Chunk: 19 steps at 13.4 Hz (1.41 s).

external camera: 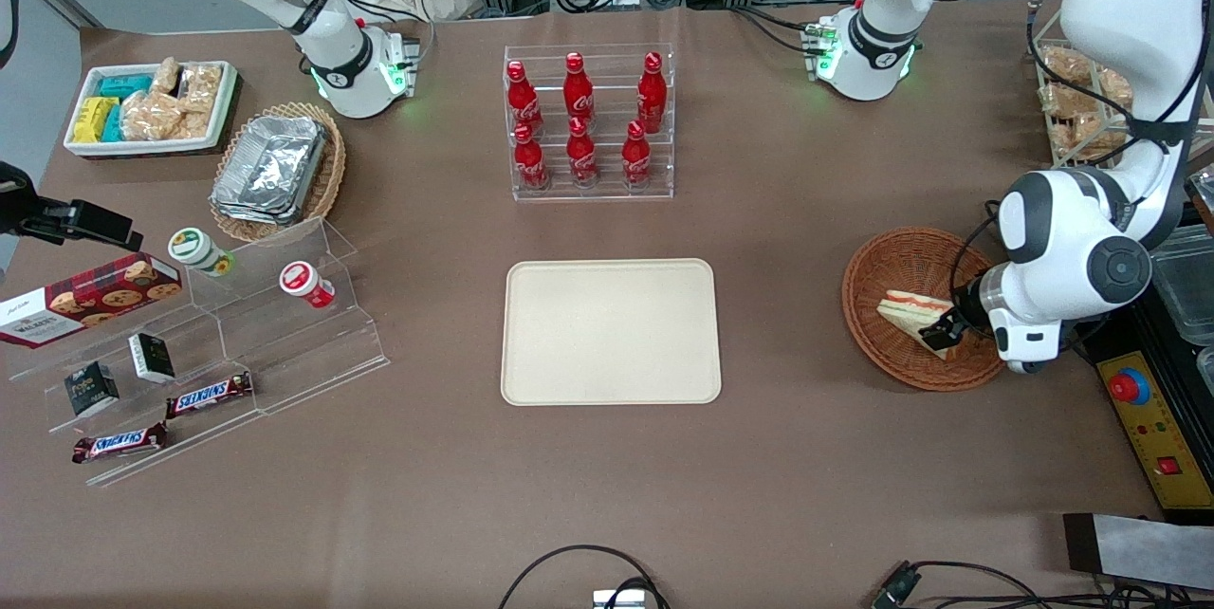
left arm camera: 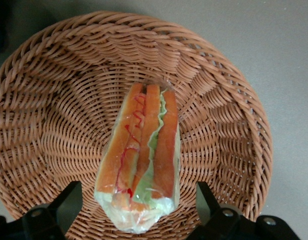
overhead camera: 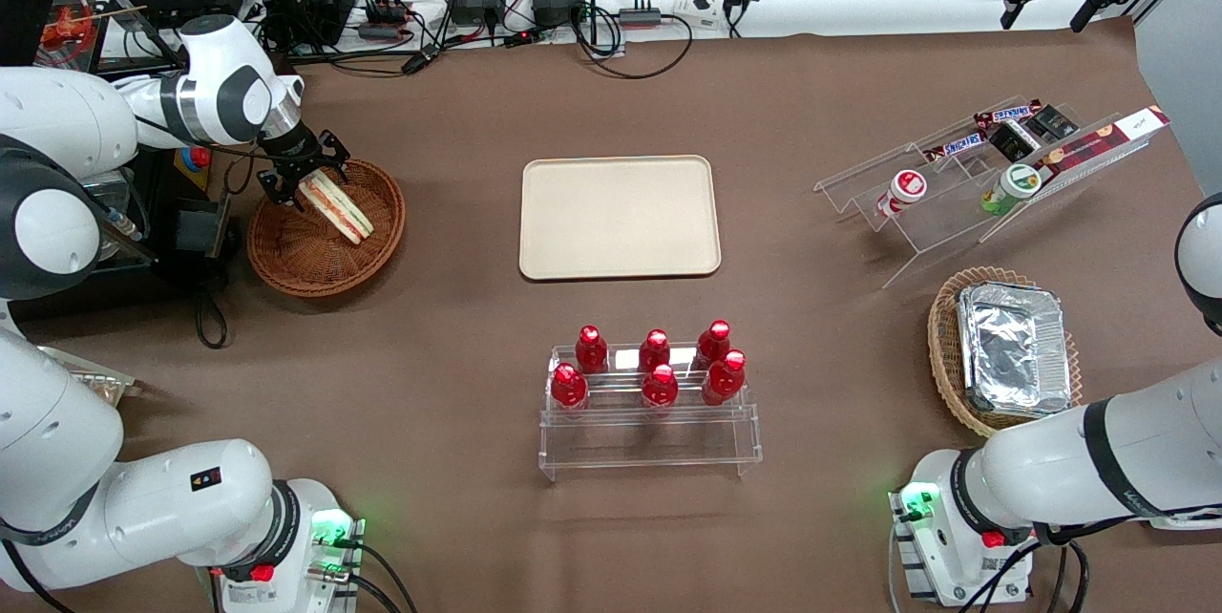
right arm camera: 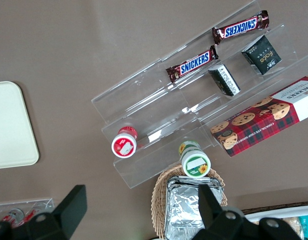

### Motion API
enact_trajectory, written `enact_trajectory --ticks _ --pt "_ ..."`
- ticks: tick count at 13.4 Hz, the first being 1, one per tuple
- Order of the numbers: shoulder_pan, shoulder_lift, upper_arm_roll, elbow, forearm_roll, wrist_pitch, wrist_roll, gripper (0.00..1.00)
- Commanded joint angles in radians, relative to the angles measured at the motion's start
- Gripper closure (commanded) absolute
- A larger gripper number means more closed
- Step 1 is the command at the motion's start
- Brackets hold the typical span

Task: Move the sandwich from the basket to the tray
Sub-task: 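Lower the open left gripper and close it on the sandwich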

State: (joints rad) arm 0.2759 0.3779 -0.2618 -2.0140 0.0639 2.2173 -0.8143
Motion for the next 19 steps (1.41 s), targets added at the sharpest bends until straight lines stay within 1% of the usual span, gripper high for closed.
enact_trajectory --ticks 1,2,3,5,6,10,14,15,16,19 --pt "-0.001 0.018 -0.004 -0.026 0.069 0.056 -0.029 0.30" --pt "-0.003 0.019 -0.004 -0.026 0.080 0.056 -0.026 0.98" --pt "-0.003 0.018 -0.004 -0.025 0.089 0.056 -0.028 1.00" --pt "-0.001 0.009 -0.005 -0.013 0.093 0.044 -0.026 1.00" --pt "-0.003 0.006 -0.007 0.006 0.093 0.007 -0.028 1.00" --pt "-0.044 0.006 -0.028 0.171 0.085 -0.238 -0.090 1.00" --pt "-0.154 0.009 -0.037 0.391 0.060 -0.401 -0.210 1.00" --pt "-0.188 0.012 -0.037 0.441 0.027 -0.437 -0.232 1.00" --pt "-0.222 0.016 -0.037 0.480 0.010 -0.462 -0.258 1.00" --pt "-0.314 0.019 -0.037 0.495 0.007 -0.458 -0.353 1.00"
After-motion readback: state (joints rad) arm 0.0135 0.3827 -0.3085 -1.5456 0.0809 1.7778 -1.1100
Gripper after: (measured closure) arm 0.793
